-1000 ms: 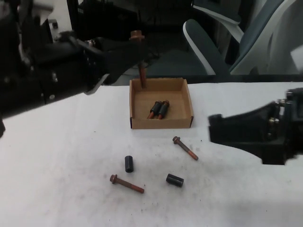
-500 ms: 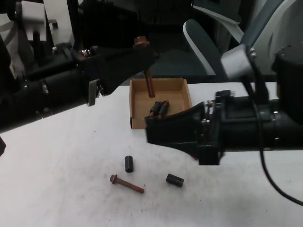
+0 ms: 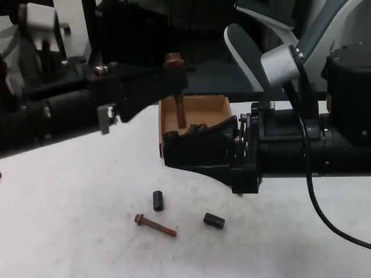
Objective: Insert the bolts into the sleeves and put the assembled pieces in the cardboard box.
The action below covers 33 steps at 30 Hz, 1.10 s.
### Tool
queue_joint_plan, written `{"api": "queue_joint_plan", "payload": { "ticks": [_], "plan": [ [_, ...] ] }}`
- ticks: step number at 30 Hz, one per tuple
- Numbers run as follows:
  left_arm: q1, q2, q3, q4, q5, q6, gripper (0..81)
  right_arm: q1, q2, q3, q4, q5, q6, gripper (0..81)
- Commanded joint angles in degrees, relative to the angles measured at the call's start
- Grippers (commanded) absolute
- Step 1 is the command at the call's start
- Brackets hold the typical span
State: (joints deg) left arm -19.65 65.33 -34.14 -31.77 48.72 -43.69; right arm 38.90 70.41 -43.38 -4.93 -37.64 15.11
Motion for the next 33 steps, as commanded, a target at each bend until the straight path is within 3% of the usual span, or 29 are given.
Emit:
{"api": "queue_joint_plan", "payload": {
  "ticks": [1, 5, 25, 33],
  "plan": [
    [0.8, -0.6, -0.1, -1.5, 1.9, 0.0, 0.8, 0.1, -0.4, -0.8, 1.4, -0.8, -1.1, 0.0],
    [3.3, -0.6, -0.1, -1.5, 4.6, 0.0, 0.8, 0.1, -0.5, -1.1, 1.2, -0.8, -1.3, 0.0],
    [2.3, -0.6, -0.1, -1.5, 5.4, -2.6, 0.8, 0.1, -0.5, -1.2, -1.0, -0.8, -1.1, 0.0],
    [-2.0, -0.6, -0.1, -1.5, 4.8, -2.1, 0.8, 0.1, -0.5, -1.2, -1.0, -0.8, -0.9, 0.0]
  ]
}}
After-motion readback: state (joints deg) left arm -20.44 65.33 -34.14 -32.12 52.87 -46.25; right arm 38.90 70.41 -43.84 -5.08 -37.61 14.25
